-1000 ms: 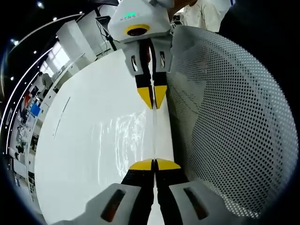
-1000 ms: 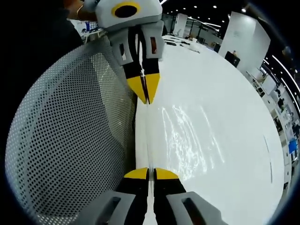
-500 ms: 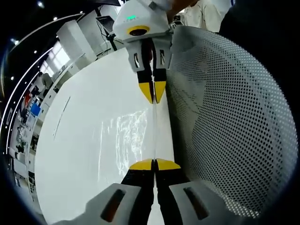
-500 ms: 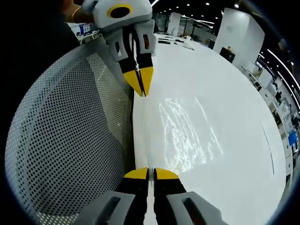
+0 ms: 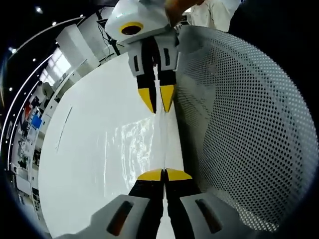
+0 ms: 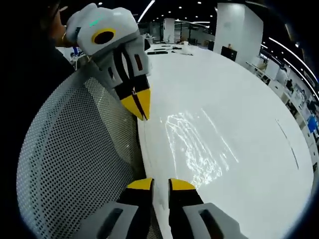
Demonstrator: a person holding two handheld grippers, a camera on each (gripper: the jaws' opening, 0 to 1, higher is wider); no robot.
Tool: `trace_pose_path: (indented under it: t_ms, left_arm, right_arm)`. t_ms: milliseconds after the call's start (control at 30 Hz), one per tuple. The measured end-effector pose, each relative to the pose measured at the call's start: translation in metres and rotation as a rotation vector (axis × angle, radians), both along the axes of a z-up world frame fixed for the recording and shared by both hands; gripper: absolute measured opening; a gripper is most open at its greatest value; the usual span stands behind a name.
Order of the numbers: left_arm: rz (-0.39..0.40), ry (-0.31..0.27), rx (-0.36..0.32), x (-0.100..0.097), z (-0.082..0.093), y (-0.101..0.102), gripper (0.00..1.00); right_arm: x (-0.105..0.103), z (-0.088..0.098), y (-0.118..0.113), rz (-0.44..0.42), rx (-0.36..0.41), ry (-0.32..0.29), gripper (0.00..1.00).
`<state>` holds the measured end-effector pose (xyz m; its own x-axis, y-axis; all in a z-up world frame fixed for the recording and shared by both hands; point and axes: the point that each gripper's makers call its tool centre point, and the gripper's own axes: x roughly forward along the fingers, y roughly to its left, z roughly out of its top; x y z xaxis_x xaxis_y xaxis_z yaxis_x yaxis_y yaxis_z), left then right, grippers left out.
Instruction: Open the resealable bag by pulling the two sides of the seal apart until the entire bag opening is separated and visibly accessible.
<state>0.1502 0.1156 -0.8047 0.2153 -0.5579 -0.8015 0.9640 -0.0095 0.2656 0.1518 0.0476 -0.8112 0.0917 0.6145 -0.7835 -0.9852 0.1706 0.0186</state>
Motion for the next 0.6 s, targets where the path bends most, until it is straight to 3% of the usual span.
trace_pose_path:
  t_ms: [133,600]
  left_arm:
    - [-0.004,-0.009,0.000,0.000,0.001,-0.001,0.00]
    - [-0.008,-0.050,-0.017,0.005,0.008,-0.002,0.00]
  right_arm:
    - [0.002,0.005,0.011,-0.023,0.045,0.005,0.07]
    - [0.007,-0.007,0.025,-0.033,0.038,-0.012,0.04]
